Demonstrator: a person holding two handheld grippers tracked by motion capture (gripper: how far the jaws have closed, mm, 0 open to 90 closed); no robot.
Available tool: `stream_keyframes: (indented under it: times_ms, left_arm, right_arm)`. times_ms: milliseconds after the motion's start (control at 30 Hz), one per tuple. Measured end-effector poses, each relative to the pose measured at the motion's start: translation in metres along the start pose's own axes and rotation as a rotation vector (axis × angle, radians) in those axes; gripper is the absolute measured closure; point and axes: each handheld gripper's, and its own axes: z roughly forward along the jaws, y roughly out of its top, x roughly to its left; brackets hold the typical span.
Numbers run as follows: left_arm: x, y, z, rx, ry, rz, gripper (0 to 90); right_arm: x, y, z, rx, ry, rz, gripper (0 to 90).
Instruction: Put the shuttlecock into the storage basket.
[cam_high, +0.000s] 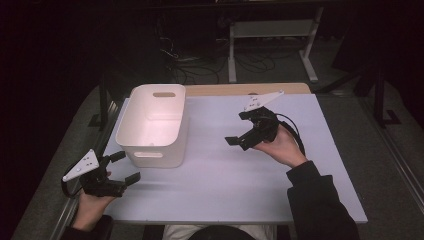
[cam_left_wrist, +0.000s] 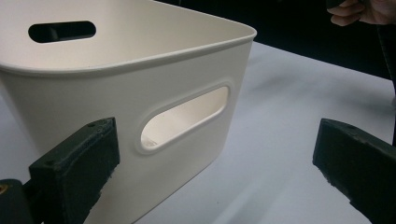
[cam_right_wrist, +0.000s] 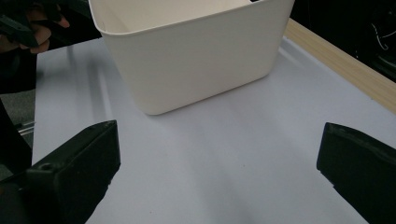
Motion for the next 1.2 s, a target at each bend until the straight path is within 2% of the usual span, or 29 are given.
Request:
stream_keyframes:
  times_ms: [1200]
  left_arm:
    - [0.000, 0.000, 0.000, 0.000, 0.002, -0.002, 0.4]
  right_arm:
    - [-0.019, -0.052, -0.023, -0.033, -0.055, 0.094, 0.0]
